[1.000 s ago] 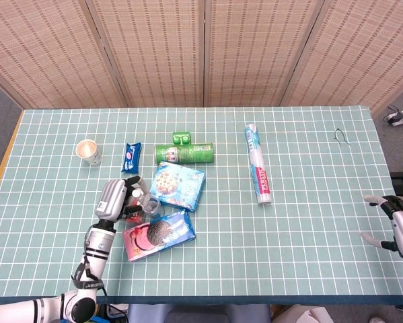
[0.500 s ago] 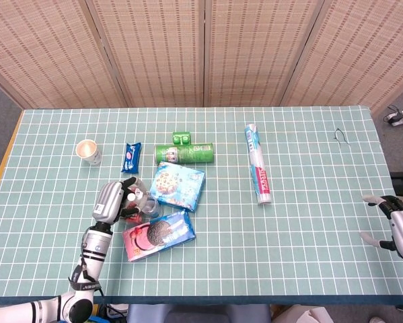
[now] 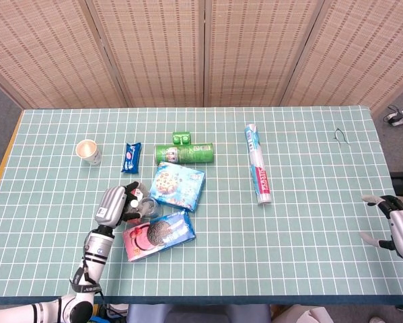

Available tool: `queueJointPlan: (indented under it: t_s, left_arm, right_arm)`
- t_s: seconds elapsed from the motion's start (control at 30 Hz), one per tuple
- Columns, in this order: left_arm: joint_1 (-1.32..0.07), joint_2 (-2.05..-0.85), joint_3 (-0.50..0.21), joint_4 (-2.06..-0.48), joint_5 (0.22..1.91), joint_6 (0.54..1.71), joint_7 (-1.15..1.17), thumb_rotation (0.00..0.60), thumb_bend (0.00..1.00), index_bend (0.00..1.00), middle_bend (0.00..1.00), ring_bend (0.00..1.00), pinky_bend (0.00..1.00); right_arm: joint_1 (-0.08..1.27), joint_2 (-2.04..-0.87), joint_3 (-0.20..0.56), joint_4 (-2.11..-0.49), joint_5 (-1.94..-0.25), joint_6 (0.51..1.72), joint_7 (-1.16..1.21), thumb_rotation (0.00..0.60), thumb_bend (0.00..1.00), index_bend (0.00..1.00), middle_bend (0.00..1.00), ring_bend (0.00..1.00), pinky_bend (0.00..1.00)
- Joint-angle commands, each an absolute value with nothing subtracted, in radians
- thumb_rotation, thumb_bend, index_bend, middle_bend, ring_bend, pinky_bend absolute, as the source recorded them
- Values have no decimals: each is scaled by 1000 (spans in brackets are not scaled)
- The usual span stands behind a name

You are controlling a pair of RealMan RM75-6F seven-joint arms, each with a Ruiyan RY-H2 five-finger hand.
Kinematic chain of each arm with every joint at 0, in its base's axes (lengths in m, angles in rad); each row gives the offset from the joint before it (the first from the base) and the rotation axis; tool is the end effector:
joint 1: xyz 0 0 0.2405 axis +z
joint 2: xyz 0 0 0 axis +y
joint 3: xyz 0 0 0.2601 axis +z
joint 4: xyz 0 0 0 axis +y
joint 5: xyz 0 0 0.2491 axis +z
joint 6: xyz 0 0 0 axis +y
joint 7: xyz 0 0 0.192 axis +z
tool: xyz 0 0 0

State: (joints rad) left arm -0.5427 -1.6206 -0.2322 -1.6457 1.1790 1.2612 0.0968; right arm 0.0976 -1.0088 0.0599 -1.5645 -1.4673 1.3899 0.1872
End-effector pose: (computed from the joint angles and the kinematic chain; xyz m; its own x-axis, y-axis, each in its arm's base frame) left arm -0.1290 0.3537 -0.0391 -0.0782 0.1541 0.9850 0.9774 -0.1826 0.1062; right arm -0.3612 -0.2408 0.1605 0.3607 -0.0635 0.9305 -0.9311 0.0334 0.3632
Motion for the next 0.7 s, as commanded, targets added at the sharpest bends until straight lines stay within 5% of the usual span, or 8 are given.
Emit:
queueJointPlan:
  t_s: [0.03, 0.4, 0.7]
  left_arm:
    - [-542, -1623, -230, -1643, 1177, 1257, 102, 600, 261, 570, 1000, 991, 987]
    - [-513, -1562, -212, -1691, 1181, 1249, 108, 600, 76, 439, 1000, 982, 969]
    - [-446, -1413, -157, -1797, 1221, 1282, 130, 600, 55, 387, 1000, 968, 954]
  right_arm:
    - [97, -1009, 60, -1564, -1468, 1392, 189, 600, 61, 276, 357, 224, 414]
    - [99, -1010, 60, -1564, -1467, 1388, 185, 600, 62, 276, 357, 224, 414]
    - [103, -1017, 61, -1566, -1454, 1377, 158, 600, 61, 276, 357, 224, 414]
